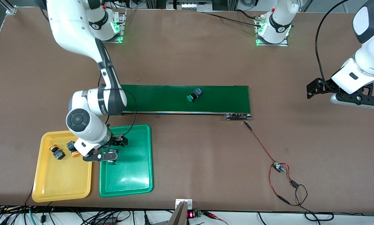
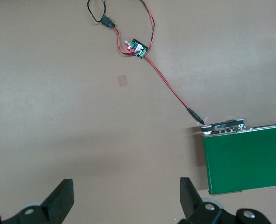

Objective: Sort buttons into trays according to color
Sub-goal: 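Lower the green button into the green tray and open the right gripper, then grasp the second green-capped button on the belt with the right gripper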

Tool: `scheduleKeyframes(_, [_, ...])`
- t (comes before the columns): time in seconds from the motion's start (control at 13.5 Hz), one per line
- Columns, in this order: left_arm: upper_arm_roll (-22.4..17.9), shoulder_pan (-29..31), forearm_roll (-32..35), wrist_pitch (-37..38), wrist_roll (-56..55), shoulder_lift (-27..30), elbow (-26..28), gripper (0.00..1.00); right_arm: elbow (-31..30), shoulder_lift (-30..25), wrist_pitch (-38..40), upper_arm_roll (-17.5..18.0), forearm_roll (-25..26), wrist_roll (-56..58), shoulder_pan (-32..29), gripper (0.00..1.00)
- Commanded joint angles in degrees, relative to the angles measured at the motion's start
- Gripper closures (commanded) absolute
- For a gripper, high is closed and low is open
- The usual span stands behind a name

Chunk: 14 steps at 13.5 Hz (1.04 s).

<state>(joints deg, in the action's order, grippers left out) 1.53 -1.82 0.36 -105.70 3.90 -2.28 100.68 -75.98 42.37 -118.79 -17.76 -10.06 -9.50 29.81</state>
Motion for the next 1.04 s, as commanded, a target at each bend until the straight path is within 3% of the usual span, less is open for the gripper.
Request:
scheduleKeyframes(0.0, [0.14, -0.12, 1.22, 1.20, -0.21, 0.26, -0.75, 0.00, -1.63, -5.09, 7.23, 0.44, -0.14, -9.52, 3.83, 0.00])
scheduleKeyframes(0.37, [0.14, -0.12, 1.14, 1.20, -0.21, 0.26, -0.75, 0.00, -1.80, -7.13, 14.20, 0.35, -0.05, -25.19, 12.54, 0.00])
scheduleKeyframes(0.96, [0.14, -0.12, 1.14, 1.28, -0.21, 0.26, -0.75, 0.00, -2.77, -5.72, 13.50, 0.53, -0.14, -43.38, 22.47, 0.00])
